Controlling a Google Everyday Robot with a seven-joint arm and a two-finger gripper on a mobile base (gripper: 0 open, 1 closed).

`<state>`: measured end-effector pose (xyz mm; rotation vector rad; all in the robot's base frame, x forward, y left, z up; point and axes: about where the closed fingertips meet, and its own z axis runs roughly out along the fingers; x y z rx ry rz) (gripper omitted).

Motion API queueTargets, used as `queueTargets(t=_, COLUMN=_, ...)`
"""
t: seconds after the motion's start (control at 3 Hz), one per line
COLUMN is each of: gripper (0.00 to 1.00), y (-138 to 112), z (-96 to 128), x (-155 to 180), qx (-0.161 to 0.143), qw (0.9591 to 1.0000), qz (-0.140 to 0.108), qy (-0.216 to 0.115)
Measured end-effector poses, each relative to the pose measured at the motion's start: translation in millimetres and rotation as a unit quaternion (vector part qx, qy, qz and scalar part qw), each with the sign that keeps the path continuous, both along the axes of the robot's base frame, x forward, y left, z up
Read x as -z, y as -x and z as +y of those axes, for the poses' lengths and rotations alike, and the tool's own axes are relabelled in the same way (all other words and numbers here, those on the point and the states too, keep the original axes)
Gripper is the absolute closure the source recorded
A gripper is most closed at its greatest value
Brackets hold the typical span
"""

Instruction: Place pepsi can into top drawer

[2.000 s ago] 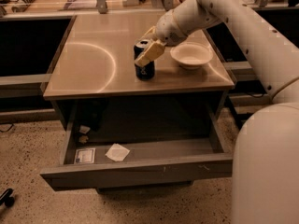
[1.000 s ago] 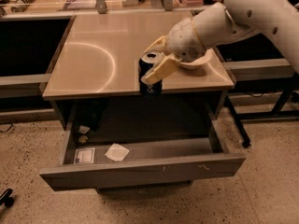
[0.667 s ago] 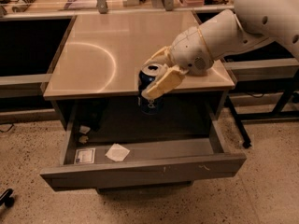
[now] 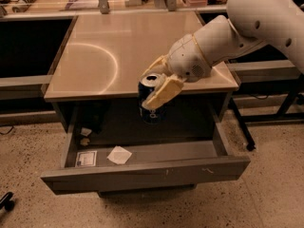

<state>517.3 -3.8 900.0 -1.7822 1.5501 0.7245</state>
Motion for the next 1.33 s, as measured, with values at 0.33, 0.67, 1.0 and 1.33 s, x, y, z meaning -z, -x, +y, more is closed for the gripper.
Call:
queueTargets(t=0.33, gripper=1.0, y=14, z=0, x=22, qx=-0.008, qw=0.9997, qz=-0.008, qy=0.021)
queueTargets(t=0.67, gripper=1.0, y=26, z=-7, x=69, qx=0.022, qw=0.9993, qz=-0.017, qy=0.024)
queueTargets(t=1.0, gripper=1.0, y=32, z=-11, x=111, qx=0.045, qw=0.9983, qz=-0.028, qy=0.023)
queueTargets(t=1.33, gripper=1.0, y=27, z=-10, x=119, qx=0.059, qw=0.9973, qz=-0.039, qy=0.021)
